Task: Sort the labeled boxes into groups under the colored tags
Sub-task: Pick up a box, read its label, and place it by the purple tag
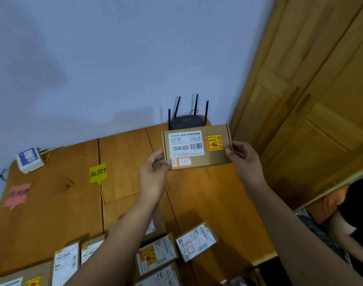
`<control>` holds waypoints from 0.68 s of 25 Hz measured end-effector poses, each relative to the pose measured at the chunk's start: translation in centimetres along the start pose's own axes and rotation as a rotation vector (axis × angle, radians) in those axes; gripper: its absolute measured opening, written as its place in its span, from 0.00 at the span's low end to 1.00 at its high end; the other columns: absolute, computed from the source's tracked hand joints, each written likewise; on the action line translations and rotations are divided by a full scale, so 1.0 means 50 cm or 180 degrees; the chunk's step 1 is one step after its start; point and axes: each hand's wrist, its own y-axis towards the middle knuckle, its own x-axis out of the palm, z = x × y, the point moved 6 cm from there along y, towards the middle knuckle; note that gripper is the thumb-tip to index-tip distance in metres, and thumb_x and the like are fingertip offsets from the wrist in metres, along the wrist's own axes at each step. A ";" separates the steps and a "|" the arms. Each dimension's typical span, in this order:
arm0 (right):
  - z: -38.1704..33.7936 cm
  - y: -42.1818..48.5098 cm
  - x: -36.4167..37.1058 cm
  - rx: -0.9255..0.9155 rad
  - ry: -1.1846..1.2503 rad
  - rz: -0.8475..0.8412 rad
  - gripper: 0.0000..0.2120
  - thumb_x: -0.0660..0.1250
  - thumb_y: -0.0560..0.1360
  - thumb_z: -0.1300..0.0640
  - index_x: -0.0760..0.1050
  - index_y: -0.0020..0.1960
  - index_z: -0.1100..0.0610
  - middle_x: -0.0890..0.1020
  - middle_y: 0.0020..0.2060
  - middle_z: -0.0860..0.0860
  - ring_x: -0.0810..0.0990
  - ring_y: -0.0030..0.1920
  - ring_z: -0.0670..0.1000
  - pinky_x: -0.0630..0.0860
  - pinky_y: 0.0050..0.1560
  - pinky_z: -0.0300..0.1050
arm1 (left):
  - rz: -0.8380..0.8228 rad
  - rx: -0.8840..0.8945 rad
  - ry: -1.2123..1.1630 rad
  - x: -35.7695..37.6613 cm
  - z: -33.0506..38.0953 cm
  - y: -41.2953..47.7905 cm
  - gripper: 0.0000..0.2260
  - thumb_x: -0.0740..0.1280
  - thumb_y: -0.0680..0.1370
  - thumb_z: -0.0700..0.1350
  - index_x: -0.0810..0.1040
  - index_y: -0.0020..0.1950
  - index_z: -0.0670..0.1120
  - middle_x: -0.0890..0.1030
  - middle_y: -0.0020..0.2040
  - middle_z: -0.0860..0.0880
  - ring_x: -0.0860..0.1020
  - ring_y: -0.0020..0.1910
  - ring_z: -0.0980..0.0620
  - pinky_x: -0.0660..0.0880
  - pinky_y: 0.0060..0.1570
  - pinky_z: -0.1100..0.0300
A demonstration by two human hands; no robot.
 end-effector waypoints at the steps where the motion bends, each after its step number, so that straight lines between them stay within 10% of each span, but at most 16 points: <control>1: 0.020 0.029 -0.013 0.0092 -0.0040 -0.0012 0.15 0.69 0.80 0.53 0.77 0.67 0.51 0.81 0.59 0.45 0.78 0.60 0.45 0.77 0.56 0.43 | -0.0028 -0.0081 0.0060 0.030 -0.014 0.010 0.17 0.68 0.80 0.37 0.79 0.69 0.45 0.84 0.63 0.48 0.81 0.62 0.50 0.78 0.65 0.49; 11: 0.291 0.403 -0.117 0.0781 -0.0826 -0.0057 0.07 0.67 0.80 0.48 0.79 0.57 0.46 0.81 0.47 0.43 0.79 0.55 0.51 0.75 0.50 0.47 | -0.0340 -0.1298 0.0286 0.387 -0.209 0.180 0.07 0.68 0.79 0.37 0.78 0.51 0.49 0.84 0.55 0.45 0.84 0.52 0.48 0.82 0.58 0.43; 17: 0.472 0.527 -0.105 0.1173 -0.1101 -0.0297 0.16 0.66 0.81 0.48 0.77 0.65 0.54 0.83 0.61 0.55 0.80 0.60 0.57 0.76 0.59 0.51 | -0.0667 -0.1599 0.0493 0.503 -0.355 0.264 0.13 0.66 0.78 0.34 0.85 0.59 0.42 0.87 0.57 0.42 0.86 0.54 0.43 0.82 0.57 0.42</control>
